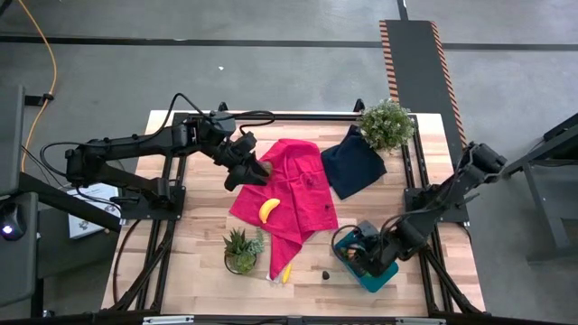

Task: Pick and placing Produce into tupperware
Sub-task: Put the green corn into the blue bin

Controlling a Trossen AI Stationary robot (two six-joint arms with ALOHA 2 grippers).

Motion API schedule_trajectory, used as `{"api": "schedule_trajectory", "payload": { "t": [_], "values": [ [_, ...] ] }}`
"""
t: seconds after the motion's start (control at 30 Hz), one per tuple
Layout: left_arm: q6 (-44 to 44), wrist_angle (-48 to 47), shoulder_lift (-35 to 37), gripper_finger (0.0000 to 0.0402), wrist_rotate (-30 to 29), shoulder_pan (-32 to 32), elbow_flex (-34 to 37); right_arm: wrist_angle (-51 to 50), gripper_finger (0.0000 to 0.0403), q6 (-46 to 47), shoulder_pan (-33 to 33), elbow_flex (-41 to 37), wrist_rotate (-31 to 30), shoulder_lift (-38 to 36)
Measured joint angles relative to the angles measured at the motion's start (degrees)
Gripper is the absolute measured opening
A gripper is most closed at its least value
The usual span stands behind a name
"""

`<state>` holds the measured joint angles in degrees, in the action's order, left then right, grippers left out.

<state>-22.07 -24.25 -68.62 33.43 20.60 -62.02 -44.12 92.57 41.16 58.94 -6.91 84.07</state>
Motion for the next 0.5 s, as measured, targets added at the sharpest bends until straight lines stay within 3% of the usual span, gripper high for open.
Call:
{"api": "schedule_trajectory", "payload": {
  "t": [0.5],
  "values": [
    [0.93, -0.94, 0.00, 0.0205, 0.21, 0.00, 0.00, -0.46, 0.0168, 10.87, 4.67, 0.00, -0.84, 5.97]
  ]
}}
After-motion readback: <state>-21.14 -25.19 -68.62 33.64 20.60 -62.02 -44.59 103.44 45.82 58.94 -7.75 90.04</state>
